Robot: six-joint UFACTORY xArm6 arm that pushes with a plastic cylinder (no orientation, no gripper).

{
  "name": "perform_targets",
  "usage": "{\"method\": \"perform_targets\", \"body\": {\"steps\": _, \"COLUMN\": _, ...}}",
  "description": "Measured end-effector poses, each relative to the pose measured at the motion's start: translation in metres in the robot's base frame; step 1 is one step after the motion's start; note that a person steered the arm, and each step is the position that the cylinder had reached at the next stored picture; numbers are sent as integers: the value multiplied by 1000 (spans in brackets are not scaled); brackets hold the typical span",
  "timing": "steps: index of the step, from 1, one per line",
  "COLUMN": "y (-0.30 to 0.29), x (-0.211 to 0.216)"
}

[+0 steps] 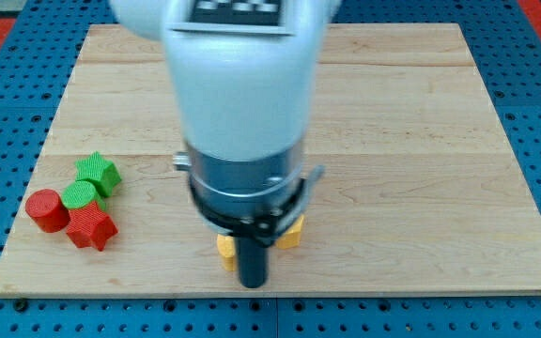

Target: Push the triangle to the top of the heart

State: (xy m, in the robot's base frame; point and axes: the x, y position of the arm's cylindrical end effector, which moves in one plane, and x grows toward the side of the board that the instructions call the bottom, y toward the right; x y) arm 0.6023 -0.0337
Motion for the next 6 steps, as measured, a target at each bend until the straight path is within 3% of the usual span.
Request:
{"method": "perform_targets", "body": {"steps": 2, "y": 5, "x": -60}}
{"method": "perform_targets", "body": {"steps": 6, "y": 3, "x": -118}}
